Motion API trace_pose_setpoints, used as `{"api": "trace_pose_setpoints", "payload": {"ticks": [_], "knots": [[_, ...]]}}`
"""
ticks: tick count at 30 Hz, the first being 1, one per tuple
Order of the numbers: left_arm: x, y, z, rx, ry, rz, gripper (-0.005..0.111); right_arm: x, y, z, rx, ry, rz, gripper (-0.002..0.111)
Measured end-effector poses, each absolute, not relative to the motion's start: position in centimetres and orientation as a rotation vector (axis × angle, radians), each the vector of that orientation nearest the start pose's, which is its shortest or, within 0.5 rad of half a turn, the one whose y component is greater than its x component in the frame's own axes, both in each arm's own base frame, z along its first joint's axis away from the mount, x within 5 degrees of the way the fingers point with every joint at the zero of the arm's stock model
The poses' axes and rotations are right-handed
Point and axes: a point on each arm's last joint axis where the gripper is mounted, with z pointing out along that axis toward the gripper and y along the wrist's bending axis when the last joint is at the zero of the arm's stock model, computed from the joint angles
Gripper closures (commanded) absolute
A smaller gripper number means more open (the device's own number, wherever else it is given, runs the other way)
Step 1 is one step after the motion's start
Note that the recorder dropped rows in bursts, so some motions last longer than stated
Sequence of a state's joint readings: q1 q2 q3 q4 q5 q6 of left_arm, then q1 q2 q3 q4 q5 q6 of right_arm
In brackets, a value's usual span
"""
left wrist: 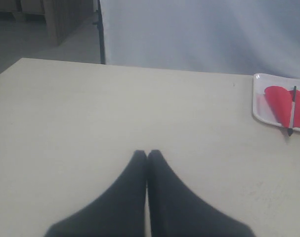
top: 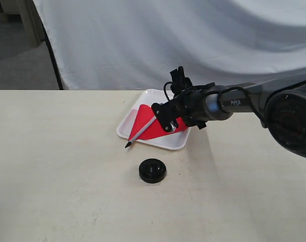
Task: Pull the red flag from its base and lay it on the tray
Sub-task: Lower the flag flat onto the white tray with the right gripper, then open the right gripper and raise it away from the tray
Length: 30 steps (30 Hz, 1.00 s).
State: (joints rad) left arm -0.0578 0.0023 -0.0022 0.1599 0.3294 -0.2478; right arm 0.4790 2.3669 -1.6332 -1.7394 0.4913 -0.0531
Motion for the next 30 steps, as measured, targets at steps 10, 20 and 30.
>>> {"api": "trace_pose_setpoints", "payload": {"ticks": [10, 20, 30], "knots": [[5.4, 0.2, 18.4, -0.071, 1.808, -0.063, 0.107, 47.2, 17.8, 12.7, -1.843, 1.444, -1.451, 0.070], [5.4, 0.2, 18.4, -0.071, 1.808, -0.063, 0.107, 45.2, 14.6, 15.9, -1.360, 2.048, -1.406, 0.108], [5.4, 0.2, 18.4, -0.071, 1.808, -0.063, 0.107, 38.8, 9.6, 24.8, -0.799, 2.761, -0.601, 0.108]]}}
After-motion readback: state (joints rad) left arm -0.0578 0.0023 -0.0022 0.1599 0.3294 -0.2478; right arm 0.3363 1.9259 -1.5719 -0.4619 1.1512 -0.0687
